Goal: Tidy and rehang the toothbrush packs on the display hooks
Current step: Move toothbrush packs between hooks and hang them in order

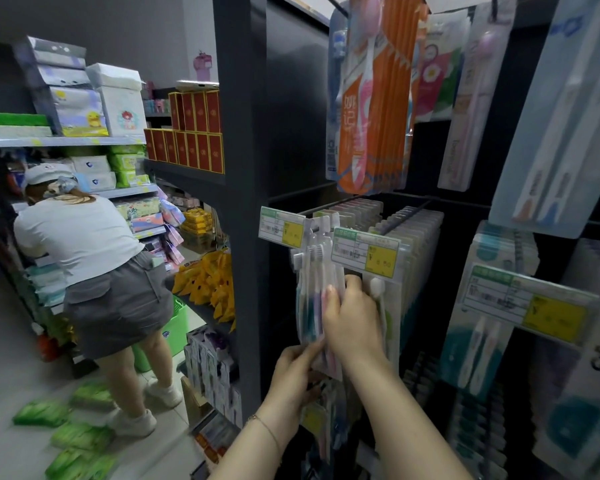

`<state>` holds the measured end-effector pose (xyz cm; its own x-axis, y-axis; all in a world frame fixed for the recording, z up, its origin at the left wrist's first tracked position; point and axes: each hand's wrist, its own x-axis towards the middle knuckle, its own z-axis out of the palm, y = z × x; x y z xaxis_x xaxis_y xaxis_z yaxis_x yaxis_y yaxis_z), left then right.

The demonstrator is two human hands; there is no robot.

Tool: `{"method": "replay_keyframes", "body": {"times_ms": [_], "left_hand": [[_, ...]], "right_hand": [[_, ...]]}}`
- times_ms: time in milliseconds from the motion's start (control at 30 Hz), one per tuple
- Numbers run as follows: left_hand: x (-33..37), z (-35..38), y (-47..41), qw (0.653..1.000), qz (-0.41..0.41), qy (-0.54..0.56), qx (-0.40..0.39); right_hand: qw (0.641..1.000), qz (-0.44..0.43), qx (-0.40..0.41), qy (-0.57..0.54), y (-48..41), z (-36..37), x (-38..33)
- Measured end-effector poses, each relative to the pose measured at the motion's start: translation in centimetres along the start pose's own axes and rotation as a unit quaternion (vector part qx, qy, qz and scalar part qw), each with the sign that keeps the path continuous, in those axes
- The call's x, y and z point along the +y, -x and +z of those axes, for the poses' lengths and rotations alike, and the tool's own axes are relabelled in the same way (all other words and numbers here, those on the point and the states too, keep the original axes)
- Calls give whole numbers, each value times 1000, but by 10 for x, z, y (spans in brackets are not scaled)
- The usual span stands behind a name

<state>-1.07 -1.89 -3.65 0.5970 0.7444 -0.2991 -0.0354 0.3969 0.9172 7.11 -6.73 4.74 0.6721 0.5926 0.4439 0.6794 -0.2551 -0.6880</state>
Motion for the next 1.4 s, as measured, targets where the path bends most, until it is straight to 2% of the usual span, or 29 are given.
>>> {"method": "replay_keyframes", "body": {"times_ms": [133, 267, 433, 567, 667, 1067, 1400], "left_hand": [[-10, -1, -7, 999, 40, -19, -10], [-12, 2, -9, 993, 98, -57, 14], [-10, -2, -12, 984, 130, -125, 14], [-9, 1, -9, 972, 155, -165, 55], [-5, -3, -13, 973, 125, -178, 79], [-15, -11, -10, 973, 73, -207, 70], [-21, -27, 1, 969, 38, -235, 69]], "right_hand": [[1000, 12, -18, -4, 2, -2, -8], [1000, 12, -7, -24, 3, -4, -12], [999, 36, -22, 15, 2, -8, -19], [997, 71, -11, 42, -1, -7, -25], [993, 70, -3, 94, -2, -8, -29], [980, 29, -20, 197, -5, -6, -38], [970, 62, -58, 227, 18, -9, -35]]}}
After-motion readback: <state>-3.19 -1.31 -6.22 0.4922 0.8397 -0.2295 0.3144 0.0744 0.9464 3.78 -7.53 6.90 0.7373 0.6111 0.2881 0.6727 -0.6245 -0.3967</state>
